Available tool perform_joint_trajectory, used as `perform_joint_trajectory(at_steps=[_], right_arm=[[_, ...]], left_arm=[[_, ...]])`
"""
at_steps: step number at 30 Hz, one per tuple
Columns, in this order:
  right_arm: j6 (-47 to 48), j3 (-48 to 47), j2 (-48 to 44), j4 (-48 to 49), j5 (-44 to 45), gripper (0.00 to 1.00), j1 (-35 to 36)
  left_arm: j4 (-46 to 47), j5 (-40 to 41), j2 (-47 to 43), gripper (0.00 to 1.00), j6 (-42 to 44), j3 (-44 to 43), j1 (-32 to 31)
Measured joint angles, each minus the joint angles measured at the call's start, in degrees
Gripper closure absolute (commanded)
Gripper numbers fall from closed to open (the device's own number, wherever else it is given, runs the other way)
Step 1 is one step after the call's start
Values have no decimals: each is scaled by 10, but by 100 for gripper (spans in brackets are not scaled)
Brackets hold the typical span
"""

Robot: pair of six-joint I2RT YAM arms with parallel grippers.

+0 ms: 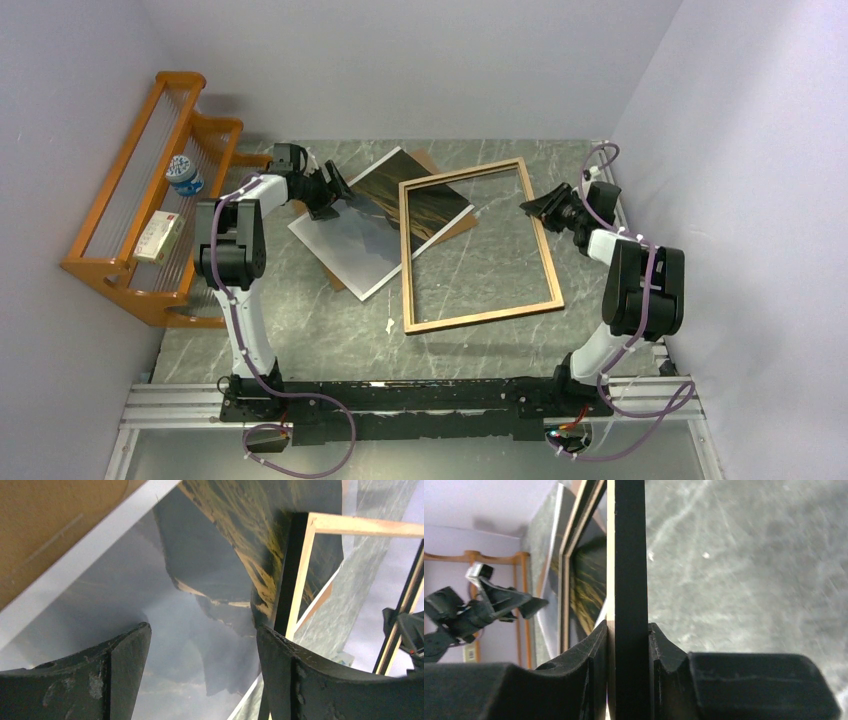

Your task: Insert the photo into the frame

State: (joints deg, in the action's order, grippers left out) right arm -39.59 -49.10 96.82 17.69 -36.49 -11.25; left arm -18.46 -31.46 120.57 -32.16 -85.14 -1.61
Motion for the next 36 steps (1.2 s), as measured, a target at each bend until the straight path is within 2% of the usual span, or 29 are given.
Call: perform_joint_trajectory(at_steps=[7,20,23,27,36], right_arm=[[39,70,-5,7,39,91,-1],[116,75,-12,-25,62,76,-1],[122,73,-12,-45,68,62,-1],[122,69,-15,-81,111,55,-2],[122,28,-40,-179,184,47,-2]], left_arm=[[2,18,4,18,2,-6,0],[2,18,4,18,13,-6,0],[2,18,4,18,13,-6,0],[3,18,4,18,14,-6,0],[8,18,4,18,14,-3,0]])
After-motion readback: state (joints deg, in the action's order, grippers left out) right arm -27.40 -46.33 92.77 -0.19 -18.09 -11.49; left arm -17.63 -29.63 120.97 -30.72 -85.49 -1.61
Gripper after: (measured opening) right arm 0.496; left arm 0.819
